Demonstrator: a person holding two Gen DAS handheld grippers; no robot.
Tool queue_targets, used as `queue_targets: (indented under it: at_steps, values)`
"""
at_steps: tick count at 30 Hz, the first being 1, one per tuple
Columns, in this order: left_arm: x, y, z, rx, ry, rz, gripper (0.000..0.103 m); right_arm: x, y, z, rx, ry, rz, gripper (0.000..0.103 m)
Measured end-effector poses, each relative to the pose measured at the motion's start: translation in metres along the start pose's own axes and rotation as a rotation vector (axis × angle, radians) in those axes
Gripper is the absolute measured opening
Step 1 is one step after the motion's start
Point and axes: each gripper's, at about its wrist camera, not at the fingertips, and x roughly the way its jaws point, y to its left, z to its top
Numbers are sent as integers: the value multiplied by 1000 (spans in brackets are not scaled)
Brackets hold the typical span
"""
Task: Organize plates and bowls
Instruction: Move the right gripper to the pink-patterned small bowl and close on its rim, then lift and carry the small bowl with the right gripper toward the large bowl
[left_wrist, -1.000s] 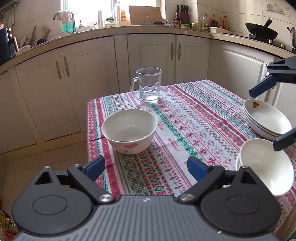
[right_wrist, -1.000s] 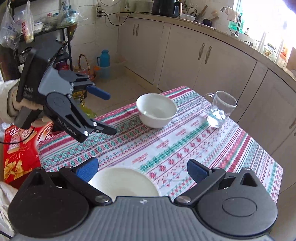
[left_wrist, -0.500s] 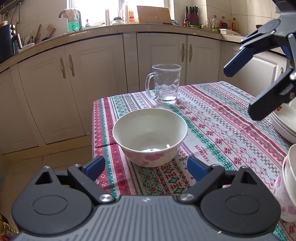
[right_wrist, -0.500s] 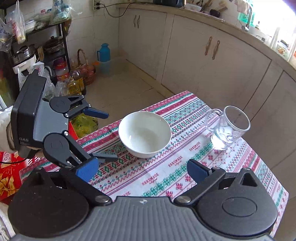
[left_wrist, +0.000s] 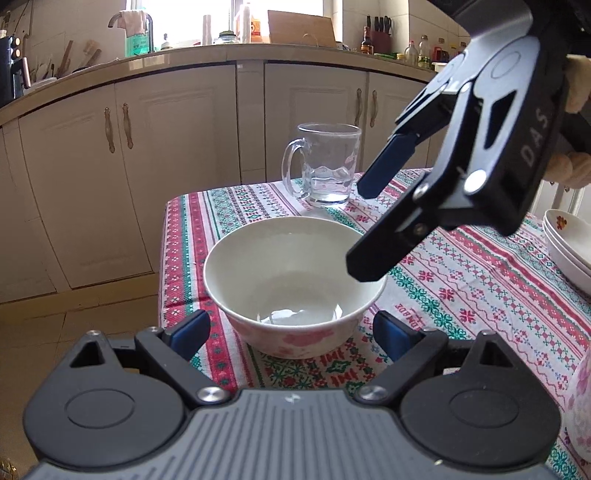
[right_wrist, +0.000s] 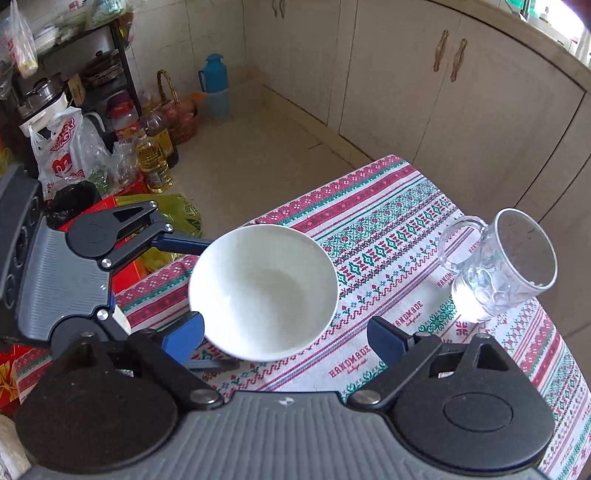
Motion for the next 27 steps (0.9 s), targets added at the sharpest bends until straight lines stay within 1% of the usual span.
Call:
queue_targets:
  at_steps: [4,6,12,14,16,19,22,24,27]
  values:
    - [3,2,-1,-4,-7,-12,93,16,-6,4,12,21,12,92]
    - [4,3,-1,-1,-11,-13,93,22,-9,6,17,23,18,91]
    - [3,2,5,17,-32,-28,93,38,-21,12,59,23,36,84]
    - [4,2,6,19,-32,-29,93,41,-23,13,72,20,46,82]
    - [4,3,6,17,-31,-31,93,43,-24,13,74,21,55,76]
    - [4,2,6,19,-32,-31,93,46,-24,13,72,24,62,69]
    - [4,2,5,18,-29,-31,93,47,-26,13,84,23,82,65]
    - [4,3,6,18,-27,-31,93,48,-24,12,83,25,88,63]
    - [4,3,6,18,-22,-31,93,47,-23,12,81,22,86,63]
